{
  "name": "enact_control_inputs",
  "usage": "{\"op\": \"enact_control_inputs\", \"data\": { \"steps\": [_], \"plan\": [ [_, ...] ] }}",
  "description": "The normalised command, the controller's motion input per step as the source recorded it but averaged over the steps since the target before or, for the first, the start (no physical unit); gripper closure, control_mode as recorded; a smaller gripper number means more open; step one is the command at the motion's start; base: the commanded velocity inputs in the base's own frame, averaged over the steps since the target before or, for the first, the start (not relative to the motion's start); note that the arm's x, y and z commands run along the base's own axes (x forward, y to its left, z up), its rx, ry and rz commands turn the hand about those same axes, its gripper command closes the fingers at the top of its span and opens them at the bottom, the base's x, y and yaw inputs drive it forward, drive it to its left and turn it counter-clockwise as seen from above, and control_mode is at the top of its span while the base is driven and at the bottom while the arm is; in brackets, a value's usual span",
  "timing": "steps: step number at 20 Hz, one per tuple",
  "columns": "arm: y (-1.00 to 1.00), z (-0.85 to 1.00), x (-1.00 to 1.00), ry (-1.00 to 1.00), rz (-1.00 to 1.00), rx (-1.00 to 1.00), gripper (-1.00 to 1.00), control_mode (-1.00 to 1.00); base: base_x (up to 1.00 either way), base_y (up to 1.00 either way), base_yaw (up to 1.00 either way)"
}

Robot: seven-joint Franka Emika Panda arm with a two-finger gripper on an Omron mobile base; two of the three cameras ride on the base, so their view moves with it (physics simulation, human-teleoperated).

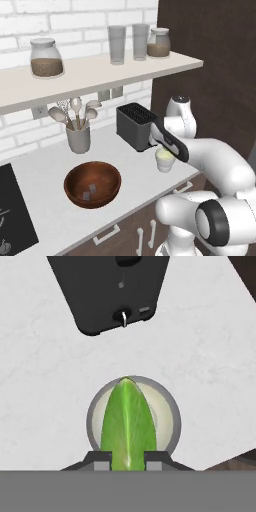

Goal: Grab a lemon wedge from the fridge and one ice cube from the ice bowl, and put them in the glass of lemonade.

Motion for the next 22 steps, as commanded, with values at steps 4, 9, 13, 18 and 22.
{"op": "enact_control_inputs", "data": {
  "steps": [4,9,13,18,22],
  "plan": [
    [0.00,-0.14,0.00,0.05,0.00,0.00,1.00,-1.00,0.00,0.00,0.00],
    [0.00,-0.17,0.06,0.06,-0.01,0.00,1.00,-1.00,0.00,0.00,0.00],
    [0.00,-0.04,0.06,0.00,0.00,0.00,1.00,-1.00,0.00,0.00,0.00],
    [0.00,0.00,0.13,0.00,0.00,0.00,1.00,-1.00,0.00,0.00,0.00],
    [0.00,0.00,0.14,0.00,0.00,0.00,1.00,-1.00,0.00,0.00,0.00]
  ]
}}
